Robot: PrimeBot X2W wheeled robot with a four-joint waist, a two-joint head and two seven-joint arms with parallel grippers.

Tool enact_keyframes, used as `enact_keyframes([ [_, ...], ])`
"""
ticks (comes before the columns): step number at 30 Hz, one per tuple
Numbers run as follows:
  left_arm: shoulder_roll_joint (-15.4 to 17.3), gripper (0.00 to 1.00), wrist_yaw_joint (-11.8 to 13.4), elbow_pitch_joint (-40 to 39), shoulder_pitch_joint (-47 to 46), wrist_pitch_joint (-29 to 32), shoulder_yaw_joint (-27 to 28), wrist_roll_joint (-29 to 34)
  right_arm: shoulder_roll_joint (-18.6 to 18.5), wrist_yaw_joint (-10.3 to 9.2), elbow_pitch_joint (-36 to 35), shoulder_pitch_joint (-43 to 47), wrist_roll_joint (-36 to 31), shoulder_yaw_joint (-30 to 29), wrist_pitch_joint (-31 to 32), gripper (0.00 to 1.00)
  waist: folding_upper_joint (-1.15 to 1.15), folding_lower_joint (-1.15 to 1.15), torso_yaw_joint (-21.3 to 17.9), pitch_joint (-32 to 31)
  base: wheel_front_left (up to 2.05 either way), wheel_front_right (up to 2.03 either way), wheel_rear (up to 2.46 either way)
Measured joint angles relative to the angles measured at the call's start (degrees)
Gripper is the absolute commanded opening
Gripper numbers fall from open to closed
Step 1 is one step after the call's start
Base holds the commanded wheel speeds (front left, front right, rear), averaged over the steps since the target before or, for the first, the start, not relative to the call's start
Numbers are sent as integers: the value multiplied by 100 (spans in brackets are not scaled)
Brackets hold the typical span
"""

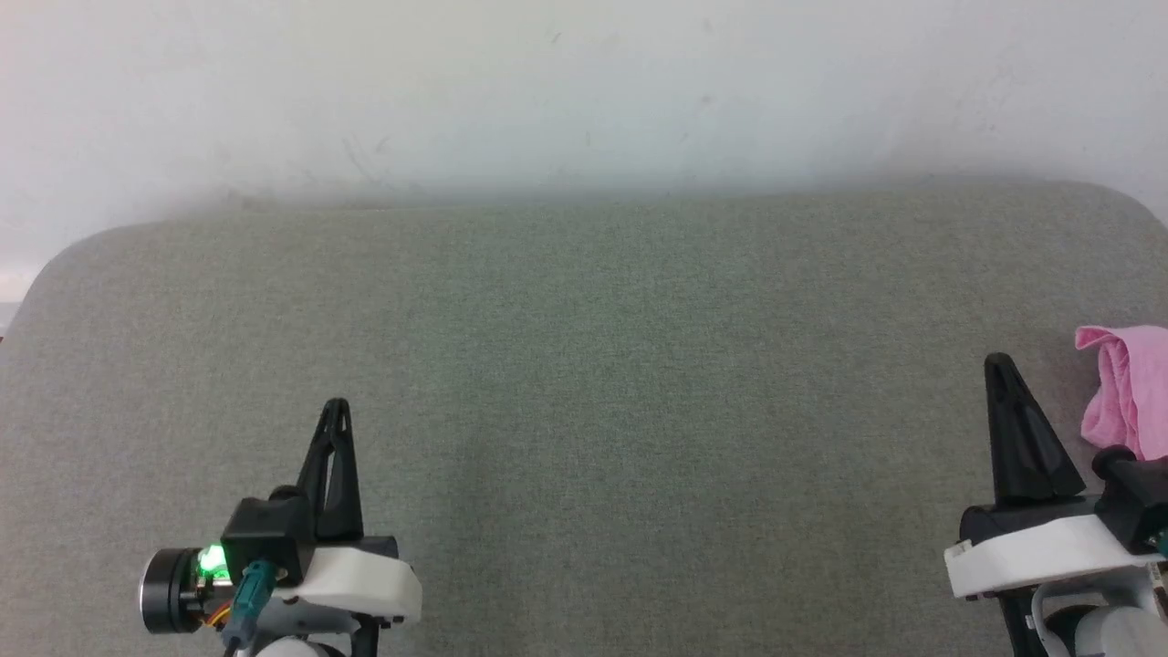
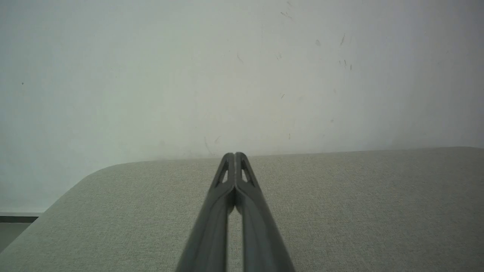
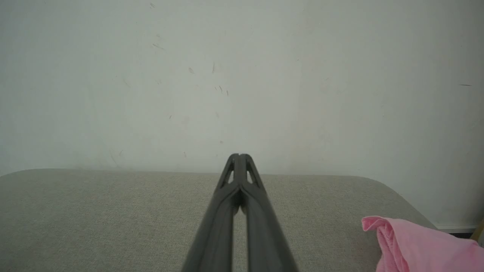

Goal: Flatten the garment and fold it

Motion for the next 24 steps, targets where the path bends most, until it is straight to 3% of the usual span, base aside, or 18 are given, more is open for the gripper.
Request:
enact_keyframes([
  [24,-57,0,-183,-11,0,264,80,59,29,0,12,1,-136,133,286,0,0,0,-32,-30,0,0,0],
])
